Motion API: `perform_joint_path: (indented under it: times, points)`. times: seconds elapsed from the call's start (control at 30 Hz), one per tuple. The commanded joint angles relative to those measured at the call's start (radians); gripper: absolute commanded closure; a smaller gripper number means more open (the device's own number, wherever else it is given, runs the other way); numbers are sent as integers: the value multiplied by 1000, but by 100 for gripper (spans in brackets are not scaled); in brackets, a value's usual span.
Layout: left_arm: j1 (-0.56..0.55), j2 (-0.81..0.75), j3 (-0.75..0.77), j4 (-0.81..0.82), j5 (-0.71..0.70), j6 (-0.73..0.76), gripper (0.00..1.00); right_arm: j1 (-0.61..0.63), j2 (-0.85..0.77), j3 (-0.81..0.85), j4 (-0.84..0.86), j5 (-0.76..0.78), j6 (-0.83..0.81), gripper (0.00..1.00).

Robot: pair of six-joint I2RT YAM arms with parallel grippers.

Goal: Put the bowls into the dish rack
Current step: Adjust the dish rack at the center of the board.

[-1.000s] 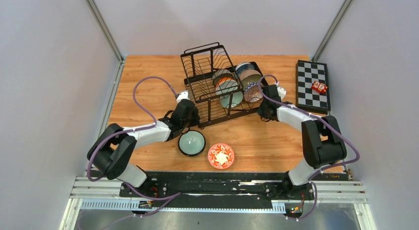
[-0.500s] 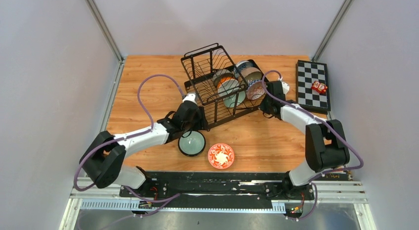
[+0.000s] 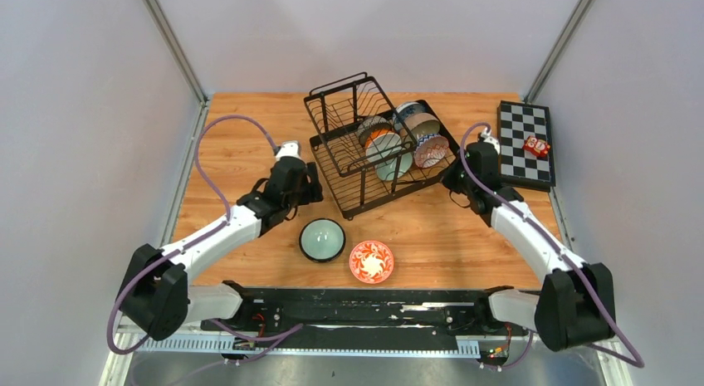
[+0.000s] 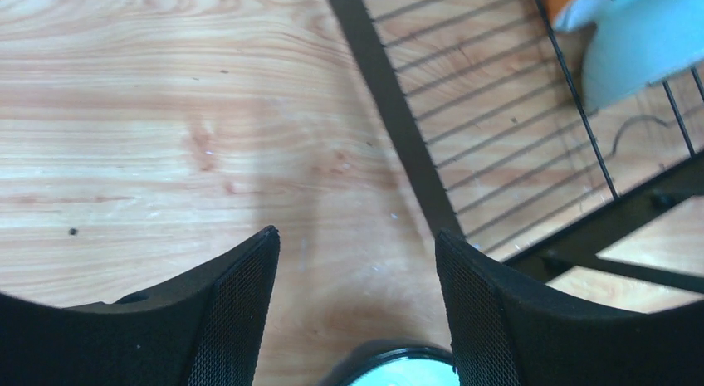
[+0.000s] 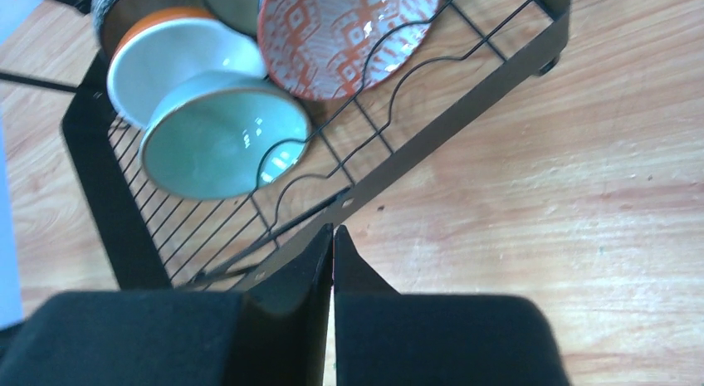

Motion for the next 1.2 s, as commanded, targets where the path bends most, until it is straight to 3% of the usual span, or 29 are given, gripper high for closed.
perform_joint_path:
  times: [0.0,0.33,0.47,0.97,1.17]
  points:
    - [107,-27,-49,79,62,6,29,-9,-114,-75,21,-119,-6,95]
    - [384,236,42,318,344,-79,25,20,-341,-192,34,-257,27,80]
    - [407,376,159,334,383,-66,24,38,-395,-220,16,-284,23,65]
    - [466,788,632,256,608,113,26,65,-429,-281,19,-360,17,64]
    - [466,853,692,243,689,172,31,65,-382,-277,42,-373,8,64]
